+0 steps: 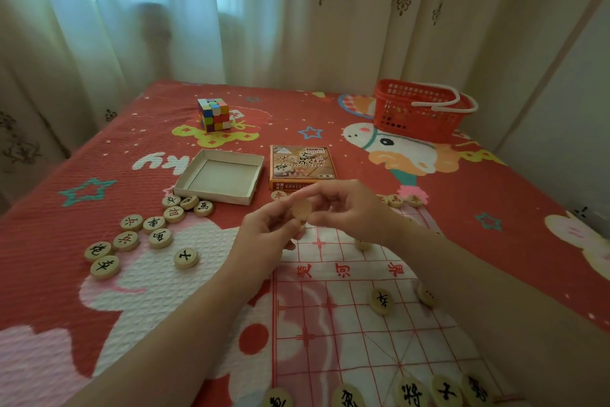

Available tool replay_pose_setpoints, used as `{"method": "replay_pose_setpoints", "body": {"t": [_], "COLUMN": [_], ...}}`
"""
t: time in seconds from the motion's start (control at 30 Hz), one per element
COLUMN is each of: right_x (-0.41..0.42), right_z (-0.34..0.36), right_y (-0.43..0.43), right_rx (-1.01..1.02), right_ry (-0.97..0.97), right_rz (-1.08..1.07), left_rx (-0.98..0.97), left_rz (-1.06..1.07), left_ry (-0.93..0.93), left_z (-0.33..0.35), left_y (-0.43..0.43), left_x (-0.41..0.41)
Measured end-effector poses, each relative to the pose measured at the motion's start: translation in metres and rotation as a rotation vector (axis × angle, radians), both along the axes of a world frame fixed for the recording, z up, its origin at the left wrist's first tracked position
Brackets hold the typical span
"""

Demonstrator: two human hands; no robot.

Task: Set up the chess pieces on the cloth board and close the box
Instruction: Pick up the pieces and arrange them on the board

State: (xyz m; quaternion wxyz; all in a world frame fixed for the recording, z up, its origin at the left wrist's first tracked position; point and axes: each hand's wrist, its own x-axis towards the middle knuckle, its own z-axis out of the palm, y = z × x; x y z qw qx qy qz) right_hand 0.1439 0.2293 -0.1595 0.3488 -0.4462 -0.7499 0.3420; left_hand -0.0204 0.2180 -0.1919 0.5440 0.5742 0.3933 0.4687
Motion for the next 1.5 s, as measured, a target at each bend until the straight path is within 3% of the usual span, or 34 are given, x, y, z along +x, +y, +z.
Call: {"method": "replay_pose_setpoints", "body": {"t": [0.17,0.37,0.53,0.63,1.0,1.27,1.43,1.5], "right_x": [0.005,0.008,0.019,0.03,0.028,0.031,0.03,0.023], "right_z": [-0.008,-0.014,-0.011,-0.014,-0.033,-0.028,-0.018,-0.011], "right_y": [-0.001,-0.004,0.009,0.021,0.045,0.038,0.034,0.032], "right_rx": [0.203,0.322,0.296,0.224,0.027,0.05,0.073,0.095], "right_ry": [-0.173,-0.196,-0.184,-0.291,-0.574,-0.583,-0.432,-0.418], "right_rz": [-0.043,-0.102,-0.345,-0.512,-0.543,-0.472,-0.508,-0.485], "left_rx": [0.017,0.017,0.097,0.147,0.235,0.232,0.254,0.334], "left_rz": [-0.024,-0.008,0.157,0.256,0.397,0.411,0.432,0.44], "left_ry": [0.049,0.047,0.152,0.2,0.34,0.356,0.389,0.481], "left_z": [-0.004,-0.003,-0.007,-0.007,-0.002,-0.001,0.002,0.0], "left_y": [0.0,0.0,0.001,0.004,0.009,0.006,0.005,0.005], "left_x": [0.002,0.004,0.005,0.004,-0.006,-0.009,-0.02,-0.035]}}
